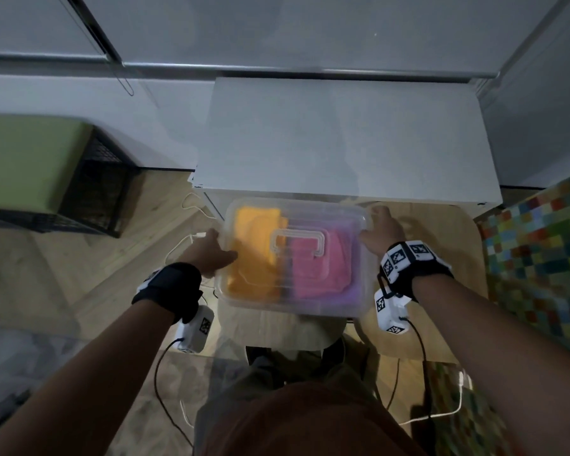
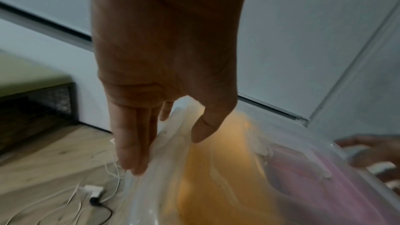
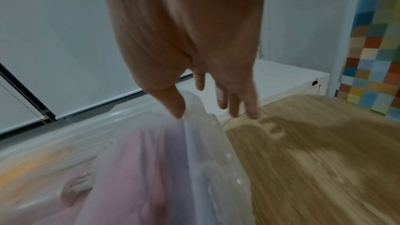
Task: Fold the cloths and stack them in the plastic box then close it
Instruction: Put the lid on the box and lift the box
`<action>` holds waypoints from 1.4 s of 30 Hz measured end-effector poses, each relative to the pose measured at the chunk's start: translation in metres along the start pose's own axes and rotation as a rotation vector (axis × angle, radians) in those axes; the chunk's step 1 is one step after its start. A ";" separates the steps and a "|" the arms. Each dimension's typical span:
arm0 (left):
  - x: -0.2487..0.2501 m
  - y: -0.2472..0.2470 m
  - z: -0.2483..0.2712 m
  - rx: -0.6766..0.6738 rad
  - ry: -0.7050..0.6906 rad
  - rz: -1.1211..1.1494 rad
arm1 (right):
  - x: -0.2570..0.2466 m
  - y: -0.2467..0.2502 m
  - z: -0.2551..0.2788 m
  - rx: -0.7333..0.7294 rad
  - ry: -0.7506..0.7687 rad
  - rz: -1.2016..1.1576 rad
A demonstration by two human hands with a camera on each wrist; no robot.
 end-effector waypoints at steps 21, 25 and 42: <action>-0.021 -0.015 -0.017 0.013 0.023 0.412 | 0.034 -0.024 -0.004 -0.386 -0.242 -0.209; -0.007 -0.014 -0.015 0.167 0.026 0.213 | 0.027 -0.010 0.002 -0.369 -0.203 -0.105; 0.005 -0.010 -0.007 0.284 0.057 -0.022 | 0.006 -0.011 0.009 0.097 -0.014 0.120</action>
Point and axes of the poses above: each hand's wrist, its own z-axis away from the middle knuckle, its own y-axis out of the back of the hand, x = y × z, the point moved 2 cm from there along -z, towards the middle knuckle, and after that the axes turned 4 degrees about z, right-handed, at the moved point
